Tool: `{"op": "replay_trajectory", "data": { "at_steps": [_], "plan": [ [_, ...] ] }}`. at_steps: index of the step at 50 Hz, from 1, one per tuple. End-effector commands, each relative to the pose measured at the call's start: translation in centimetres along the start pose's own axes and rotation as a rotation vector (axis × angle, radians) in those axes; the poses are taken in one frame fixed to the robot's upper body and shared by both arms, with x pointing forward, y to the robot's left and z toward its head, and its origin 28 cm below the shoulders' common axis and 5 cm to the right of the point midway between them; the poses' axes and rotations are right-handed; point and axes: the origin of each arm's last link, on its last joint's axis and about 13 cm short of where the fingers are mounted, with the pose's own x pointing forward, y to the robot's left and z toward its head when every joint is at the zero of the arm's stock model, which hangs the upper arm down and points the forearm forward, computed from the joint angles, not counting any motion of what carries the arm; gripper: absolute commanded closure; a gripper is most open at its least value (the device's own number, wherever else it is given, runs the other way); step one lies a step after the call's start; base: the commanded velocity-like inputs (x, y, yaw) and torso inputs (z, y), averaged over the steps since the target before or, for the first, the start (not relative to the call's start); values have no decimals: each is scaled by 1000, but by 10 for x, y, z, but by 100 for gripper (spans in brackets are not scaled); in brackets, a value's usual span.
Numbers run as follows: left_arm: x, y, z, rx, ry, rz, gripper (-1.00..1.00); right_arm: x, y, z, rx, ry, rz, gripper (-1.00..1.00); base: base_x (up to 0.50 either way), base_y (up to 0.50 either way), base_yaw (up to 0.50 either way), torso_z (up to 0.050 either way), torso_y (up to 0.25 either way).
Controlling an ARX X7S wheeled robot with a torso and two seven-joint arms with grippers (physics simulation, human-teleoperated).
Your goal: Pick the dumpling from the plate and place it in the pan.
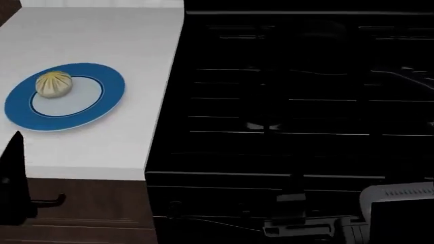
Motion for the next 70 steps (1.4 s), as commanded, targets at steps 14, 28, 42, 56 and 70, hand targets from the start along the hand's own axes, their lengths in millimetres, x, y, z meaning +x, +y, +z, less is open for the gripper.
{"op": "replay_trajectory", "data": {
  "at_steps": [14,28,42,56,70],
  "plan": [
    [15,6,21,56,-53,39,-100,3,-7,24,-53,-52,25,-100,500,0,0,0,0],
    [21,12,12,30,-17,78,-100,-1,-7,20,-40,-40,20,-100,500,0,0,0,1],
    [37,17,-2,3,87,147,-100,-5,-6,17,-28,-46,14,-100,88,0,0,0,0],
    [68,22,-24,-33,183,154,-100,-7,-5,14,-17,-44,16,-100,0,0,0,0,0],
    [65,30,-26,-131,325,197,-100,-9,-6,11,-6,-37,24,-100,0,0,0,0,0]
  ]
}}
